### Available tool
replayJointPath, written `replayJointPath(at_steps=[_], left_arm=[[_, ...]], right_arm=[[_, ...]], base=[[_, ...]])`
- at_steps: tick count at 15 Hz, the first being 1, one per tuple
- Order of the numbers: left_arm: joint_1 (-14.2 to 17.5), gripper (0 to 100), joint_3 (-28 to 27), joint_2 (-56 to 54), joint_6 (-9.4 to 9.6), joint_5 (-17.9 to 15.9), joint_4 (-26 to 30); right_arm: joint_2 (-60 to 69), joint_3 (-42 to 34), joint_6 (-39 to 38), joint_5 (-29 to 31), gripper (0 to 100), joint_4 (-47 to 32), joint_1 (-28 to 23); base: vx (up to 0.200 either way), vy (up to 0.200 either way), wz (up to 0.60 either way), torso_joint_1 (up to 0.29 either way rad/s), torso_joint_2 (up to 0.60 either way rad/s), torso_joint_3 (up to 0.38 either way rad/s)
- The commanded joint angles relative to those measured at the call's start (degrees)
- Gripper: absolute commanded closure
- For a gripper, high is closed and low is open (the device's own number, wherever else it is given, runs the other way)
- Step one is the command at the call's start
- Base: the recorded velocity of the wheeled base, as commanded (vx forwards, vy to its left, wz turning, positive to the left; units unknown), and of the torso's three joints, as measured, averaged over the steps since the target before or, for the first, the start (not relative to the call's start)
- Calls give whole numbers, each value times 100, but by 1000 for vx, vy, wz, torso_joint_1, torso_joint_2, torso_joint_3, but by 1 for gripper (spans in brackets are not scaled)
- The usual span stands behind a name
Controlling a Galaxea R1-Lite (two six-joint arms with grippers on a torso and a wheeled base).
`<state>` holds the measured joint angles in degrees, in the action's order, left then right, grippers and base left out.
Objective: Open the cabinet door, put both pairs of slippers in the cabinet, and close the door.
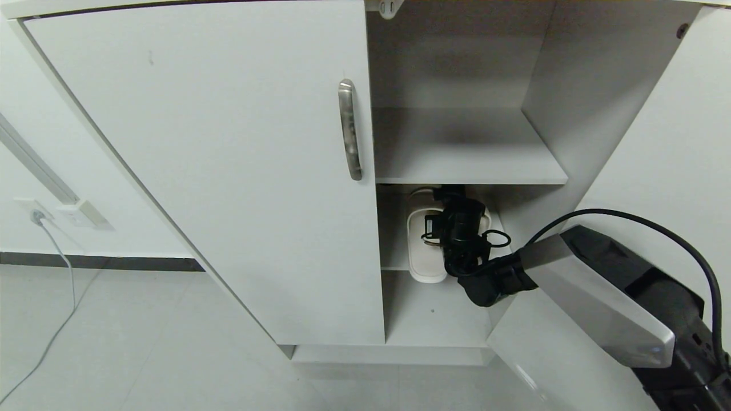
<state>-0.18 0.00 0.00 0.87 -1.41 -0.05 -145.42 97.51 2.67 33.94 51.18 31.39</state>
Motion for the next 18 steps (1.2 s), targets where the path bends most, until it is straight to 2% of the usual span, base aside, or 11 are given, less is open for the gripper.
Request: replayJointPath(at_steps=[1,13,14,16,18], left_arm=[[1,100,0,9,1,1,-4],[1,100,0,9,1,10,-4],[1,100,0,9,1,10,-4],[1,100,0,9,1,10,-4],[1,100,0,9,-7,36,-4]], right_arm=[[-74,22,-3,-1,100,15,-10],[-136,57,5,-1,100,6,-45],[-136,49,5,-1,0,6,-45],[-109,-83,5,8,0,6,-28],[102,-523,14,25,0,77,51]], base=[[0,0,0,0,0,0],[0,0,0,0,0,0],[0,0,0,0,0,0],[0,0,0,0,0,0],[0,0,0,0,0,0]])
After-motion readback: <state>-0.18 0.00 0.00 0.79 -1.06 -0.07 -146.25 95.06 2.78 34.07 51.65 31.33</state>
